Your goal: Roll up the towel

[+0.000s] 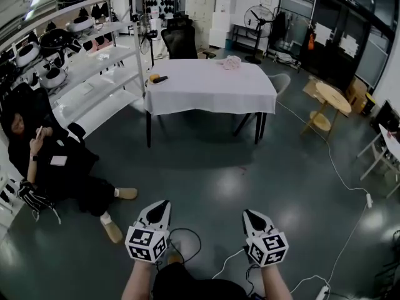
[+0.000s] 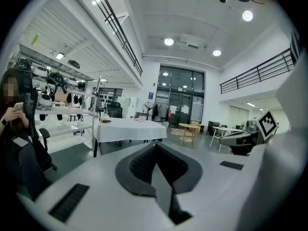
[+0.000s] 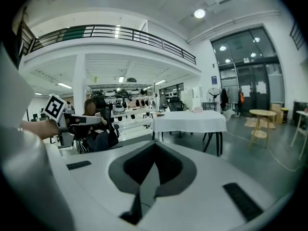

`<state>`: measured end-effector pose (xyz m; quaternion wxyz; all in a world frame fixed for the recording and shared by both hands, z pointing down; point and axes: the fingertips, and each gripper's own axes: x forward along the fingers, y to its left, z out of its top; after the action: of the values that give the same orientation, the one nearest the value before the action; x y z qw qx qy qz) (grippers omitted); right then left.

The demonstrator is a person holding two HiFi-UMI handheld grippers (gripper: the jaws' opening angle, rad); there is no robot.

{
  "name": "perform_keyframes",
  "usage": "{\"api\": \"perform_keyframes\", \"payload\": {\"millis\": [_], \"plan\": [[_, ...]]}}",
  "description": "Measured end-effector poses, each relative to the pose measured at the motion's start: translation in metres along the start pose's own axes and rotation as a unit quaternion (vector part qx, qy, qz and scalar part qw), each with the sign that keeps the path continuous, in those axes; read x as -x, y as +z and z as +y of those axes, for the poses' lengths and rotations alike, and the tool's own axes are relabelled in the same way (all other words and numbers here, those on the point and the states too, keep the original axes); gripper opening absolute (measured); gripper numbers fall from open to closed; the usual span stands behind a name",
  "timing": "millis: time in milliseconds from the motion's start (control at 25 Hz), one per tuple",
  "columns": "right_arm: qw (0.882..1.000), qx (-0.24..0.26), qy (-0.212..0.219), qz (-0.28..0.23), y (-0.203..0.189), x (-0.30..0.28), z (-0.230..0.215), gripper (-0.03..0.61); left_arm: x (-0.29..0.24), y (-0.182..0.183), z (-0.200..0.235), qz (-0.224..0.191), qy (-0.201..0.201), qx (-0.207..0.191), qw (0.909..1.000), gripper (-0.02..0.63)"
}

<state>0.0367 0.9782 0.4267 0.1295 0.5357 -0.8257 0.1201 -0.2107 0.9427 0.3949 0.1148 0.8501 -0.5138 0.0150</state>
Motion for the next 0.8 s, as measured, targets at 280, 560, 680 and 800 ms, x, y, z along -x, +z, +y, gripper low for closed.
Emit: {"api": "perform_keyframes", "payload": {"millis": [280,560,680,800], "plan": [[1.0,-0.029,-0.003,0.0,-0.008,0.009,-0.007,0.074,0.005,-0.014,-0.026,-0.002,-0.008,0.032,0.9995,0.189],[0.999,-0.042,-0.022,-0.001,-0.002,-0.014,-0.024,0.361,-0.023,-0.004,0.002,-0.01,-0.012,0.052,0.9985,0.364],[0.998,-0.055,-0.032,-0.001,0.007,-0.041,-0.026,0.394,-0.044,0.008,0.033,-0.011,-0.017,0.055,0.9983,0.365],[0.997,-0.059,-0.039,-0.003,0.018,-0.071,-0.029,0.411,-0.069,0.019,0.059,-0.01,-0.025,0.049,0.9984,0.367]]}}
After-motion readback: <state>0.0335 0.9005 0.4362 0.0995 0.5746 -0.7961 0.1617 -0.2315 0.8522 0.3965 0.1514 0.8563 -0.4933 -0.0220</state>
